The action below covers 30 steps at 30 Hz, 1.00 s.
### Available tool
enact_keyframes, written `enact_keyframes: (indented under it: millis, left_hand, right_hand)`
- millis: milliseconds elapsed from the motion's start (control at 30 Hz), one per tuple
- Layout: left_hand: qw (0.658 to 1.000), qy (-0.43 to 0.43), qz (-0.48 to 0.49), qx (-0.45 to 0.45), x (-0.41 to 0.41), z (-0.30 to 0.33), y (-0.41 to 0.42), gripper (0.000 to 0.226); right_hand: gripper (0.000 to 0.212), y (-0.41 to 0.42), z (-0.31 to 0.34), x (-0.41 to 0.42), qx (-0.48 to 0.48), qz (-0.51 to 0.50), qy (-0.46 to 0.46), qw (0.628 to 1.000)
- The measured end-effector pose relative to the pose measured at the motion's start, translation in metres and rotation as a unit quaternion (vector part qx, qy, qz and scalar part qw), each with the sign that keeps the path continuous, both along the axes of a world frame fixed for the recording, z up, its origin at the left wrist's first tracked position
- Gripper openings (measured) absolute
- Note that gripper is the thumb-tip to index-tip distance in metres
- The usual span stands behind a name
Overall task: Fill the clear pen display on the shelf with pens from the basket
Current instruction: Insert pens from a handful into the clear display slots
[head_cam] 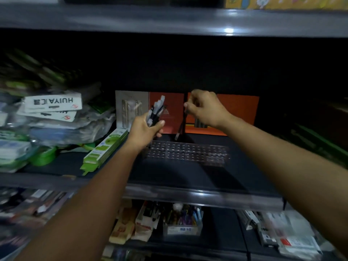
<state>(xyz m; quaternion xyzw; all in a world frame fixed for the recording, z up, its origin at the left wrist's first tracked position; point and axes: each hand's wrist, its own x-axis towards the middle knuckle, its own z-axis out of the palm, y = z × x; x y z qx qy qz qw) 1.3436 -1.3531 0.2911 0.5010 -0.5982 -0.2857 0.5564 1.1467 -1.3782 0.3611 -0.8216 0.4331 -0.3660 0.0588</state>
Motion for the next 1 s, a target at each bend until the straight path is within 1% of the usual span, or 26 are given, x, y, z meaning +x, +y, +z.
enact_keyframes:
  millis: [133, 233, 367, 500, 800, 1000]
  left_hand:
    - [1.000, 0.000, 0.025, -0.002, 0.032, -0.008, -0.010, 0.008]
    - [0.999, -0.001, 0.042, 0.000, 0.048, -0.012, -0.015, 0.017]
    - [0.999, 0.003, 0.053, 0.000, 0.060, -0.019, -0.022, 0.018]
    - [0.999, 0.001, 0.044, -0.010, 0.064, -0.026, -0.029, 0.018]
    - [0.999, 0.030, 0.042, 0.000, 0.063, -0.032, -0.028, 0.017]
    - [0.997, 0.051, 0.049, 0.013, 0.069, -0.039, -0.030, 0.015]
  right_hand:
    - [0.019, -0.024, -0.014, 0.044, -0.006, 0.021, 0.015, 1.000]
    - [0.020, -0.039, -0.022, 0.067, -0.004, 0.031, 0.011, 0.999]
    - [0.020, -0.051, -0.031, 0.086, 0.011, 0.046, 0.021, 0.999]
    - [0.019, -0.057, -0.037, 0.096, 0.022, 0.059, 0.026, 0.998]
    - [0.015, -0.064, -0.049, 0.107, 0.054, 0.066, 0.095, 0.992]
    - [0.021, -0.072, -0.055, 0.116, 0.055, 0.052, 0.122, 0.990]
